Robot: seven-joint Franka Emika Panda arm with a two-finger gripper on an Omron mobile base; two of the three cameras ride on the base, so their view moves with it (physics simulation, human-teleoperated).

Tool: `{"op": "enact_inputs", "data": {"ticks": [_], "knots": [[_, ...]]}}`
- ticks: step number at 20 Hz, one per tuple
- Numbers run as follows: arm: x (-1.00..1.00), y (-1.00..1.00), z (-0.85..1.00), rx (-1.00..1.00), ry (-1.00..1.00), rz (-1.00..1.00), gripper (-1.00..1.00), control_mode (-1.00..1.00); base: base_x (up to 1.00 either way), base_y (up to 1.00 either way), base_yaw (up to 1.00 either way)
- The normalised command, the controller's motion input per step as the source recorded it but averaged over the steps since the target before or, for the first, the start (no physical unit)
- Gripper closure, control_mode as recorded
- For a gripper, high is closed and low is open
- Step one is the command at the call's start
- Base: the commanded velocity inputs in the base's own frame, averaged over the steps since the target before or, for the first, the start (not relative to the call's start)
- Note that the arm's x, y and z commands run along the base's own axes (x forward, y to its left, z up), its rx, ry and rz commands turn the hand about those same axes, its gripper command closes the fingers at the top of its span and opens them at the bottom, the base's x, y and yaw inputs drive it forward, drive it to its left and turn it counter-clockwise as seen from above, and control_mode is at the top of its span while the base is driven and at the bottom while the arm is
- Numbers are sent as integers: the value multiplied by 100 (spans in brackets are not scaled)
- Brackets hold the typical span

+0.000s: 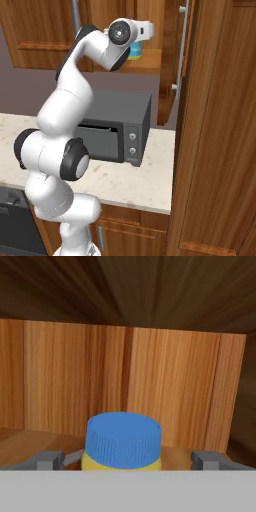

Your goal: The dining table condiment station is running low on mayonnaise. Refill the condiment station by opening the cabinet and taking the mayonnaise from the cabinet and placing it on the dining table.

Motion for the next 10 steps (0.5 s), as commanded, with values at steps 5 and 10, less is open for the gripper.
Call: {"op": "enact_inputs", "data": {"ticks": [5,10], "knots": [[30,0,0,0,1,0,-100,-100,0,0,0],[29,0,0,0,1,1,-100,-100,0,0,0]]}}
